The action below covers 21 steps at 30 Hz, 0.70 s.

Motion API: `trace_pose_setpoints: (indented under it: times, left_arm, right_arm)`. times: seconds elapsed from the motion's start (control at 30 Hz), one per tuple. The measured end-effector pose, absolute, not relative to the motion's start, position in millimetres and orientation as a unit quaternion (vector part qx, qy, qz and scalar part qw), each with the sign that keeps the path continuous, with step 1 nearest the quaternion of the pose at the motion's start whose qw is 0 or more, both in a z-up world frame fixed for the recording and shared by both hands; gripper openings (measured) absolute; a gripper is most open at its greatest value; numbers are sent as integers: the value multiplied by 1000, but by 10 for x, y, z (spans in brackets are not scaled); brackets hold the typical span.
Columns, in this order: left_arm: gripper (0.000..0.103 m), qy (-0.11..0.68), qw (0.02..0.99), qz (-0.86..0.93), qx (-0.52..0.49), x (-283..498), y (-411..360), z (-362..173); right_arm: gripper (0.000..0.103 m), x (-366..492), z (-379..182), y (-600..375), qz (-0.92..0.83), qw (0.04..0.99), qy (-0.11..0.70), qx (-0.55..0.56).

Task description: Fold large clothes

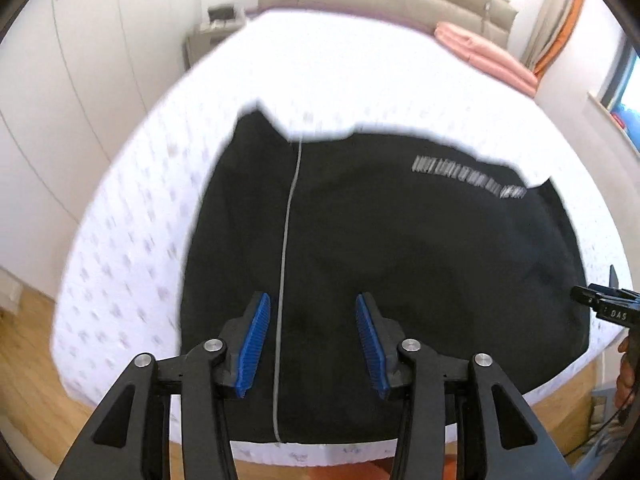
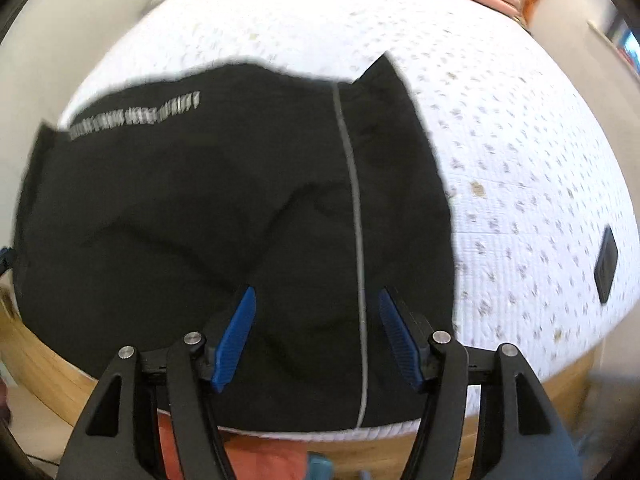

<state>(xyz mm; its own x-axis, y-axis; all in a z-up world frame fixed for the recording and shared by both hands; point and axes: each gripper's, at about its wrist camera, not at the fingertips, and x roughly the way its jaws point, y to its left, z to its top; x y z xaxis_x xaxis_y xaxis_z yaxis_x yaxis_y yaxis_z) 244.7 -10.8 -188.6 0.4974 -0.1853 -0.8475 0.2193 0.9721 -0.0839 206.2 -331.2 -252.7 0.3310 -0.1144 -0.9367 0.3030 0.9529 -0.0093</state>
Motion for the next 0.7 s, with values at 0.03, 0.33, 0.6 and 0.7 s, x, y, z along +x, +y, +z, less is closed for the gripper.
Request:
trace_pose_setpoints:
  times: [0.03,0.33,0.6,0.7]
  left_arm:
    - [57,471,874,-111,30,2418,-136,-1722]
    - [58,352,933,-61,49,1667,-226,-655]
    - [77,343,934,-98,5,716,-306,315]
    - [79,316,943,-101,23,327,-331,498]
  right_arm:
    - [70,2032,-2389,-3319,-137,820,549,84]
    - [80,1275,-1209,-2961,-172,886,412,125]
    - [91,175,-20,-2758,-213,913,314,154]
    - [99,-149,232,-2663,-223,921,284,150]
